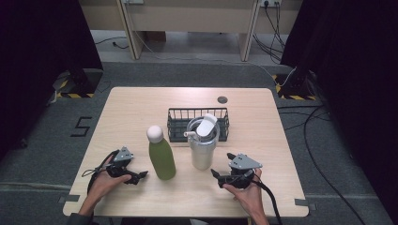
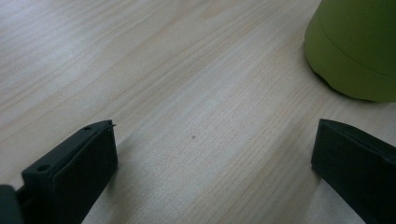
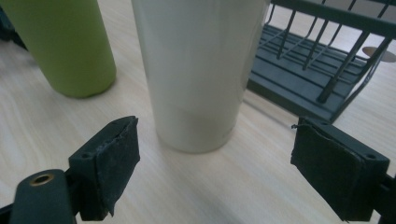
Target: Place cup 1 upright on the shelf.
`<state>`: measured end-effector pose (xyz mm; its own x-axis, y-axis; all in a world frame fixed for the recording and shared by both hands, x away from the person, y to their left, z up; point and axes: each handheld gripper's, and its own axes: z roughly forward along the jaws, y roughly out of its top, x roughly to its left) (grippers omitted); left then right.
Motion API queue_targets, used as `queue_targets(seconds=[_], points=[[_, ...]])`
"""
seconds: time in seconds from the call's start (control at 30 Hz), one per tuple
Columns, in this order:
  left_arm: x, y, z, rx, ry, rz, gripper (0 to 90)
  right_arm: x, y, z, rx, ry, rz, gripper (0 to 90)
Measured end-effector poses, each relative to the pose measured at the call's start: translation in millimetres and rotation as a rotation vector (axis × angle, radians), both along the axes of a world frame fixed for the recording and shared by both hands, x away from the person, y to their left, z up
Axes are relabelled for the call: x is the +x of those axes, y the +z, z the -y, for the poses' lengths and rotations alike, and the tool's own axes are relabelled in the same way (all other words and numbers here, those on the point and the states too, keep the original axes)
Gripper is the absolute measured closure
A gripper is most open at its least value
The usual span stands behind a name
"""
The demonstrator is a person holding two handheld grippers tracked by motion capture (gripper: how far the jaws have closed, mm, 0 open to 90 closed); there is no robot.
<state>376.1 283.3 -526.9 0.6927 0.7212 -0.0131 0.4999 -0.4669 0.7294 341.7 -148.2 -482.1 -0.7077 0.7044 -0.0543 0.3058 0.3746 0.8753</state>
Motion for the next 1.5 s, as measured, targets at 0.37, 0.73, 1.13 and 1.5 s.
queue_targets(seconds=[0.37,0.73,1.13,1.5], points=[[0.0,0.0,0.0,0.0,0.0,0.0,0.0,16.0,0.1,-19.5,0.036,0.031,0.028,15.1],[0.0,0.0,0.0,0.0,0.0,0.0,0.0,30.9,-6.2,-38.6,0.057,0.049,0.069,14.1],[0.0,0.0,0.0,0.001,0.0,0.0,0.0,42.1,-17.8,-47.5,0.109,0.052,0.093,10.5],[0.3,0.0,0.1,0.0,-0.002,0.001,0.0,50.8,-25.4,-53.3,0.174,0.059,0.126,9.1]])
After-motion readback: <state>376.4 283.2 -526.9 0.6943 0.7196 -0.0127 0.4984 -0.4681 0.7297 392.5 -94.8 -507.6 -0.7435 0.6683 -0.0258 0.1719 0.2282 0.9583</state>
